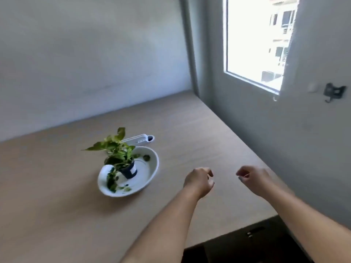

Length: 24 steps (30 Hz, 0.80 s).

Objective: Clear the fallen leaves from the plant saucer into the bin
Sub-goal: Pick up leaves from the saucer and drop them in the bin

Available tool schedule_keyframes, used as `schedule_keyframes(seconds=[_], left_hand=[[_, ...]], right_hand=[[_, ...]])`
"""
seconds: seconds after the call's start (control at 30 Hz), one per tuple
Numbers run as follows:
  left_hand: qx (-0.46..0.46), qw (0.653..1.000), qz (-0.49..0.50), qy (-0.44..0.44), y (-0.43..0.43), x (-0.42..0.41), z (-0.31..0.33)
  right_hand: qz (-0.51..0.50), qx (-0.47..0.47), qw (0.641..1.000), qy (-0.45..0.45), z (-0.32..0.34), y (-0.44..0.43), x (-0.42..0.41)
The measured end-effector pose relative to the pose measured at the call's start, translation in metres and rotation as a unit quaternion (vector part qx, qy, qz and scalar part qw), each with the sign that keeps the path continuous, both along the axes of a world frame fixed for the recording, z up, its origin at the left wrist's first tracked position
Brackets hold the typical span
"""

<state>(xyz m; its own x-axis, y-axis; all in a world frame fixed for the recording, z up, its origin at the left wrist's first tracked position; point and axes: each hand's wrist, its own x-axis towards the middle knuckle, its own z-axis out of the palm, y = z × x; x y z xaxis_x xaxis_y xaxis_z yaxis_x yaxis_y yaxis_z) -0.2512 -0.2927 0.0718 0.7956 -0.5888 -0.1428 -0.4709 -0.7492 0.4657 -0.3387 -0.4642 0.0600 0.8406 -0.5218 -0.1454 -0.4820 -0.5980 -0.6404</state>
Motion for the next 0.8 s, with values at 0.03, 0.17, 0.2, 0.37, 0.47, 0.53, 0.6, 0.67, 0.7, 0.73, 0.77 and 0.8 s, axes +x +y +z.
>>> schedule_keyframes(seconds=[0.03,0.17,0.2,0.37,0.47,0.53,0.6,0.67,0.7,0.73,0.77,0.8], left_hand=[[0.002,0.999,0.036,0.008,0.033,0.012,-0.001],[0.01,0.991,0.129,0.023,0.146,0.049,-0.01],[0.009,0.988,0.149,0.027,0.171,0.058,-0.014],[-0.006,0.973,0.228,0.046,0.269,0.112,-0.026],[0.005,0.972,0.23,0.039,0.308,0.143,-0.033],[0.016,0.973,0.226,0.035,0.324,0.164,-0.042],[0.033,0.976,0.21,0.039,0.331,0.18,-0.051],[0.046,0.979,0.19,0.053,0.331,0.195,-0.062],[0.052,0.981,0.177,0.059,0.329,0.202,-0.066],[0.06,0.983,0.163,0.061,0.328,0.208,-0.071],[0.067,0.985,0.15,0.061,0.326,0.212,-0.074],[0.076,0.986,0.139,0.059,0.325,0.217,-0.077]], right_hand=[[0.032,0.002,0.999,0.001,0.003,0.024,0.019],[0.121,-0.002,0.993,-0.008,0.008,0.113,0.086],[0.14,0.001,0.99,-0.01,0.007,0.135,0.102],[0.214,-0.009,0.977,0.014,-0.007,0.23,0.171],[0.257,-0.015,0.965,0.04,-0.021,0.273,0.204],[0.264,-0.006,0.963,0.058,-0.034,0.293,0.223],[0.266,-0.008,0.961,0.079,-0.047,0.304,0.236],[0.276,-0.031,0.956,0.095,-0.06,0.308,0.246],[0.281,-0.043,0.953,0.102,-0.065,0.31,0.25],[0.285,-0.052,0.951,0.108,-0.069,0.311,0.253],[0.292,-0.056,0.948,0.114,-0.071,0.312,0.257],[0.301,-0.057,0.944,0.122,-0.074,0.314,0.261]])
